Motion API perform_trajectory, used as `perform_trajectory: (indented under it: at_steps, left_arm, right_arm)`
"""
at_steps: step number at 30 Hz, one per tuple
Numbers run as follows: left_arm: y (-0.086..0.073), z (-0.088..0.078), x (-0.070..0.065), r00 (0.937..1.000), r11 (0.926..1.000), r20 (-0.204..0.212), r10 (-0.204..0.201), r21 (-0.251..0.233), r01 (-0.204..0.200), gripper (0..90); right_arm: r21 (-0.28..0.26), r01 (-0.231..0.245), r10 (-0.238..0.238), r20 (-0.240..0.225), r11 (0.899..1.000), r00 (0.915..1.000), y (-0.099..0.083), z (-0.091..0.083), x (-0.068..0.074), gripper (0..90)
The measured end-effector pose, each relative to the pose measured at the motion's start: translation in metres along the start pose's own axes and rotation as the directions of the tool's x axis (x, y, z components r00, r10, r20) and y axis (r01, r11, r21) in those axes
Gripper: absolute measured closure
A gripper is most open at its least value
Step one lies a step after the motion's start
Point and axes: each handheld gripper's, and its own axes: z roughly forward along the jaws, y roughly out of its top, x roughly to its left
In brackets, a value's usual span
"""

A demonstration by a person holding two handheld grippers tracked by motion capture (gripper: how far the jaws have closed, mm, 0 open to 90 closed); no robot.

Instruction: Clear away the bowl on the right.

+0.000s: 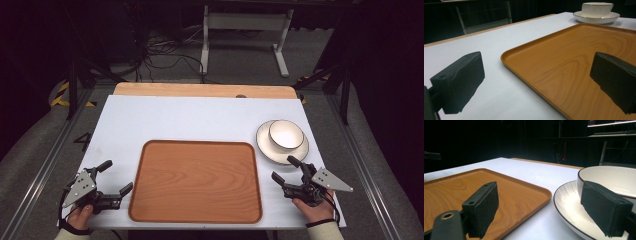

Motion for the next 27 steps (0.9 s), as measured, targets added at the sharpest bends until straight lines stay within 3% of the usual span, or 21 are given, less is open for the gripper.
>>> perform_trajectory:
  at_steps: [13, 27]
  left_arm:
    - [0.0002, 0.0000, 0.0000, 1.0000, 1.0000, 0.001, 0.001, 0.005, -0.001, 0.2]
    - [0.0002, -0.0002, -0.0001, 1.0000, 1.0000, 0.000, 0.003, 0.004, -0.003, 0.2]
  right_arm:
    - [0.008, 0.010, -0.010, -0.002, 1.000, 0.9999, 0.0003, 0.0010, 0.0013, 16.0]
    - [0.020, 0.015, -0.015, -0.007, 1.000, 0.9999, 0.0008, 0.0021, 0.0013, 24.6]
